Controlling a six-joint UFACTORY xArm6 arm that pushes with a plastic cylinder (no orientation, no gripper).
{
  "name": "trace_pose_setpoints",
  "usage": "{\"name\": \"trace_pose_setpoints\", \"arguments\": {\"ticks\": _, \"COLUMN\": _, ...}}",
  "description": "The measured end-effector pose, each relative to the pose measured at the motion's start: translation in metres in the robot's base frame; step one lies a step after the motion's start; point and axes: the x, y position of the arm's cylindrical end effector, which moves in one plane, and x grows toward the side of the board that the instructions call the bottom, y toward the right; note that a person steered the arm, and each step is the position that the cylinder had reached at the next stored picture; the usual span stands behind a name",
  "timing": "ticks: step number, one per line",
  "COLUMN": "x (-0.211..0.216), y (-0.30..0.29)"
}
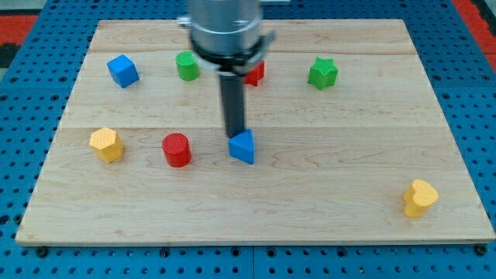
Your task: Push the blue triangle towards yellow heart
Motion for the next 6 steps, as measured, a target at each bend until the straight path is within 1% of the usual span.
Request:
{"name": "trace_pose_setpoints", "arguments": {"ticks": 1, "x": 0.0, "y": 0.033}}
{"name": "trace_pose_setpoints", "arguments": {"ticks": 3, "x": 0.006, "y": -0.072}}
{"name": "trace_pose_setpoints", "arguments": {"ticks": 4, "x": 0.025, "y": -0.049}}
{"name": "trace_pose_setpoints", "arguments": {"ticks": 6, "x": 0.017, "y": 0.113}}
